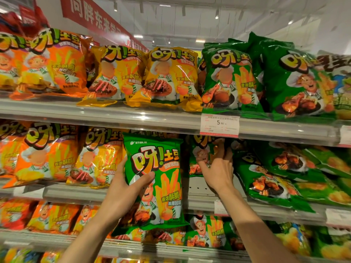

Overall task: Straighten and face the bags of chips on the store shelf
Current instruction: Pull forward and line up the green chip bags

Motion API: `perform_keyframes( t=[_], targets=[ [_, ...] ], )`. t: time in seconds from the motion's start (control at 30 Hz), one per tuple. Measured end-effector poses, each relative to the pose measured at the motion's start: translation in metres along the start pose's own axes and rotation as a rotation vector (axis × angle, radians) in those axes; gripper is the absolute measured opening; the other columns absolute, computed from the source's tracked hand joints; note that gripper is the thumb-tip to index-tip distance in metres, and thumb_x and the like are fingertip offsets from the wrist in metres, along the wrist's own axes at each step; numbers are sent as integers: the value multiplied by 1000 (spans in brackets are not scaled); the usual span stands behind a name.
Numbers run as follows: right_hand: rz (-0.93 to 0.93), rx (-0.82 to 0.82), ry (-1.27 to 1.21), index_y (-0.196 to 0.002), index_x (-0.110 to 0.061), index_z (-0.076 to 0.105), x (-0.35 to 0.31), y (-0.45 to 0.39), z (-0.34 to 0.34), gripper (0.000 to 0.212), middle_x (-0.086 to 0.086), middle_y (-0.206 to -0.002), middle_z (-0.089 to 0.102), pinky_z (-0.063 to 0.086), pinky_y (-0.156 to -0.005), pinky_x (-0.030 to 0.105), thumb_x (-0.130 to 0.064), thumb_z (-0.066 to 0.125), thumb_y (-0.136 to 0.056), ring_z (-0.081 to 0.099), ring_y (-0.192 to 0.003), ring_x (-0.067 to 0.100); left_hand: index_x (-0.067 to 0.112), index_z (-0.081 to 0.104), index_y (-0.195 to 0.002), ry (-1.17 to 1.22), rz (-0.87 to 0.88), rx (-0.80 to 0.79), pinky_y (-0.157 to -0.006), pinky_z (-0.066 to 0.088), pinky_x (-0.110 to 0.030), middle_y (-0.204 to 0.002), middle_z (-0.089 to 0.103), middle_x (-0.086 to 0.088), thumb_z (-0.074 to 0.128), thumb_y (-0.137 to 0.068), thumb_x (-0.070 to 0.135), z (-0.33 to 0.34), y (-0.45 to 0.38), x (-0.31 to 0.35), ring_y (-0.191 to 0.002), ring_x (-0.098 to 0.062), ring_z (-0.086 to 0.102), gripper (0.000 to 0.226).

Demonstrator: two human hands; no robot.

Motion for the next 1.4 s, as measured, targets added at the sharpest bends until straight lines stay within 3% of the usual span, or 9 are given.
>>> perform_keyframes(
  t=[0.1, 0.23, 0.43, 0.6, 0.77, 0.9, 1.03, 1.2, 1.4],
  targets=[
    [-75, 66, -169, -143, -4, 37, -2, 13, -14, 71, 22, -153, 24, 34, -112, 47, -54, 54, -95, 32, -136, 40, 41, 33, -142, 9, 12, -10, -81, 47, -22, -107, 58, 30, 79, -80, 35, 8, 4, 2, -94, 7, 63, 77],
    [-93, -101, -449, -146, -25, 37, 1, 55, -20, 68, -7, -142, 44, 44, -106, 41, -66, 48, -91, 48, -128, 13, 42, 28, -148, -12, 58, -63, -99, 38, -27, -113, 44, 41, 77, -81, 42, 35, 4, 4, -114, 1, 52, 83],
    [-36, -311, -771, -133, -45, 38, -5, 77, -18, 47, -35, -126, 50, 43, -94, 13, -56, 57, -92, 50, -108, -21, 36, 38, -146, -17, 125, -163, -91, 49, -17, -123, 64, 23, 79, -78, 47, 91, -22, 14, -109, 8, 62, 80],
    [30, -139, -792, -116, -44, 47, 16, 39, -15, 36, -22, -102, 66, 58, -84, 47, -64, 58, -88, 66, -97, 3, 33, 16, -157, -32, 142, -211, -94, 37, -14, -140, 46, 18, 68, -86, 56, 122, -38, 24, -124, 0, 44, 91],
    [27, -47, -729, -110, -37, 49, 28, 33, -9, 39, -8, -103, 64, 57, -82, 50, -70, 48, -89, 65, -94, 10, 50, 15, -139, -87, 157, -277, -79, 29, 10, -122, 30, 47, 57, -97, 46, 142, -24, 4, -102, 39, 36, 61],
    [26, 34, -665, -114, -26, 47, 27, 22, -17, 40, -3, -101, 60, 54, -83, 48, -60, 47, -94, 61, -92, 14, 35, 10, -159, -130, 248, -277, -110, 29, -18, -152, 34, 23, 56, -94, 58, 149, -42, 13, -139, 5, 33, 83],
    [33, 40, -550, -112, -22, 48, 34, 25, -13, 46, -3, -102, 54, 50, -88, 50, -64, 42, -94, 57, -98, 20, 42, 4, -159, -161, 245, -312, -118, 32, -29, -158, 35, 17, 54, -92, 67, 156, -43, 4, -143, 0, 34, 87],
    [12, -23, -439, -151, -35, 24, 44, 37, -2, 81, -4, -143, 48, 48, -101, 48, -83, 23, -86, 51, -128, 20, 37, 6, -159, -207, 231, -350, -84, 29, 9, -125, 32, 48, 52, -97, 55, 155, -36, -4, -103, 42, 34, 79],
    [45, -72, -461, -151, -41, 19, 47, 41, -1, 82, -7, -143, 50, 50, -99, 48, -85, 26, -83, 54, -126, 19, 40, 5, -157, -269, 235, -373, -78, 32, 9, -119, 34, 48, 52, -96, 55, 151, -34, -2, -100, 38, 40, 78]
  ],
)
Point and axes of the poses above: each hand's wrist, its own y-axis away from the middle knuckle, its own z-axis out of the palm, x = y × z, the point moved 7 cm from there along -y, towards the middle knuckle
